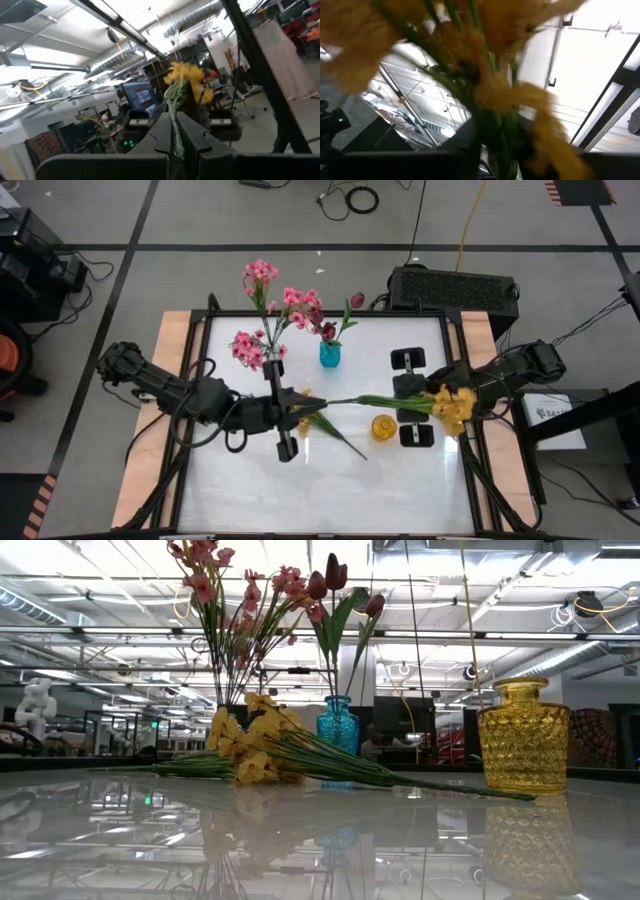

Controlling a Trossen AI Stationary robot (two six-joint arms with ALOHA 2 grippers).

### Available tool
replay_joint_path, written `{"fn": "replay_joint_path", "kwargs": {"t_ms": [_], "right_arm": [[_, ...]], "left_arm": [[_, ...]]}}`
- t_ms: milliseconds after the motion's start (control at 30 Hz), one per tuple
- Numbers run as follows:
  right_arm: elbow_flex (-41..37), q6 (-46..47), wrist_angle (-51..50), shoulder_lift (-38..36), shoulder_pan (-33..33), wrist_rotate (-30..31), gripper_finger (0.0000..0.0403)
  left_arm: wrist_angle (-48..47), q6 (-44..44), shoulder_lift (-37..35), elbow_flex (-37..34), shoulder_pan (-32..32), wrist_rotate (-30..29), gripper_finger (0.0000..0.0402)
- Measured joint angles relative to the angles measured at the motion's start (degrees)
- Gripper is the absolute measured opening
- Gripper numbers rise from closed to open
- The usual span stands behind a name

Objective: Sort flowers into vase by color
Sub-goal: Put the top yellow flowers into the yellow vase

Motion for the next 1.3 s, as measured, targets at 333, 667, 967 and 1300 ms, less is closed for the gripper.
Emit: {"fn": "replay_joint_path", "kwargs": {"t_ms": [333, 667, 967, 1300], "right_arm": [[0.0, 1.8, -8.4, -4.0, 0.0, 6.1, 0.0007], [0.0, 5.4, -45.9, -21.5, 0.6, 21.1, 0.0006], [0.0, 16.5, -83.7, -34.4, 0.6, 30.5, 0.0006], [0.0, 30.6, -103.9, -35.8, 1.4, 30.0, 0.0006]], "left_arm": [[-11.3, 1.0, -0.3, 0.0, -1.5, -18.1, 0.011], [-36.3, -12.0, -0.3, 0.0, -8.3, -39.3, 0.03], [-61.9, -42.9, 0.4, 0.0, -10.2, -34.5, 0.031], [-67.1, -50.1, 8.6, 0.0, -10.1, -27.0, 0.0297]]}}
